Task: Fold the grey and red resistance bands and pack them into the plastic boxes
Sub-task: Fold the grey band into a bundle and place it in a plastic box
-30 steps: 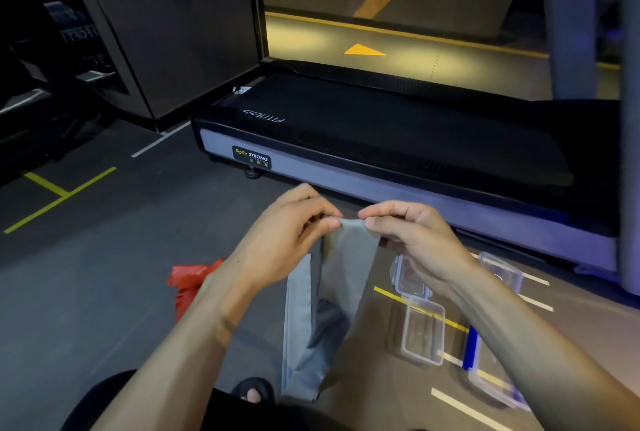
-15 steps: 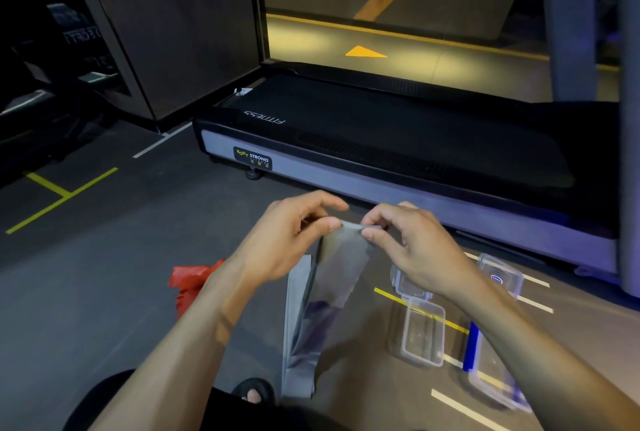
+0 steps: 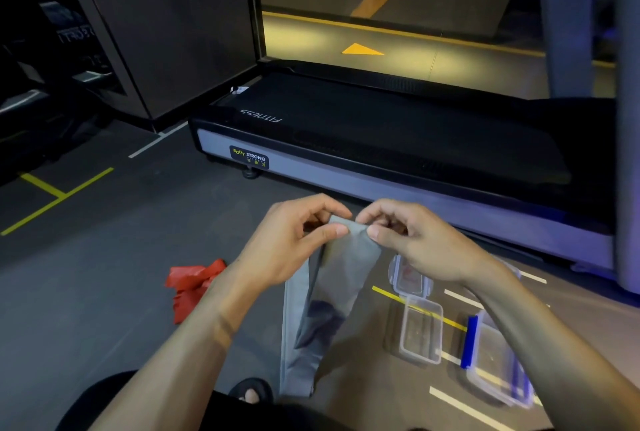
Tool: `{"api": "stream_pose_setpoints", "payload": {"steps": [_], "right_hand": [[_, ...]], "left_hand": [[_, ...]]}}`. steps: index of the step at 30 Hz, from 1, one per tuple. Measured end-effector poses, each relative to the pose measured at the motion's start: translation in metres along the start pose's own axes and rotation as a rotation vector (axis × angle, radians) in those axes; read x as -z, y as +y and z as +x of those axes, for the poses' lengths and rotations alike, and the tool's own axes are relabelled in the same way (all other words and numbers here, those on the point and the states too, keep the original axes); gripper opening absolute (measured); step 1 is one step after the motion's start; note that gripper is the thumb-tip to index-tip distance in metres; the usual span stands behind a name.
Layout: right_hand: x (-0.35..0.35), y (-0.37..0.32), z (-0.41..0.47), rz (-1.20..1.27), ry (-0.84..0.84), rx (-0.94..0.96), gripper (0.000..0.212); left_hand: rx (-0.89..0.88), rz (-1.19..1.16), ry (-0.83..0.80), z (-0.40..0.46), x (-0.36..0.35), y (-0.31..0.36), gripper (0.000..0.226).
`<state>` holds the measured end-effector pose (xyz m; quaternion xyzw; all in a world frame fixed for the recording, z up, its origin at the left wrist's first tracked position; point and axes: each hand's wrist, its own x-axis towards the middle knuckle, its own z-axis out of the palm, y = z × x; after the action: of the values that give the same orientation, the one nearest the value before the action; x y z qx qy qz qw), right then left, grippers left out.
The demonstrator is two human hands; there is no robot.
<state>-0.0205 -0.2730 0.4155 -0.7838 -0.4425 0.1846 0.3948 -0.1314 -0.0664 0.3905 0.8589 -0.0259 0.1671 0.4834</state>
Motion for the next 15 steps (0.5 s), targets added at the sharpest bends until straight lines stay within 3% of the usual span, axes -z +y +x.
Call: {"api": "stream_pose_setpoints", "payload": {"steps": [3,8,15], "right_hand": [[-0.001,-0.006,-0.003,-0.009,-0.013,0.015,0.009],[-0.007,-0.004,-0.001,-0.043,0.117,0.056,0.016],[-0.002,0.002,0.000,-0.045,0.102,0.003,0.015]], "left_hand": [[0.016,-0.028,-0.010,0.001,-0.002,-0.002,0.012],[0.015,-0.108,-0.048,0.002,-0.007,-0.005,0.022],[0.055,-0.219,-0.074,0.001,-0.012,-0.003,0.026]]}}
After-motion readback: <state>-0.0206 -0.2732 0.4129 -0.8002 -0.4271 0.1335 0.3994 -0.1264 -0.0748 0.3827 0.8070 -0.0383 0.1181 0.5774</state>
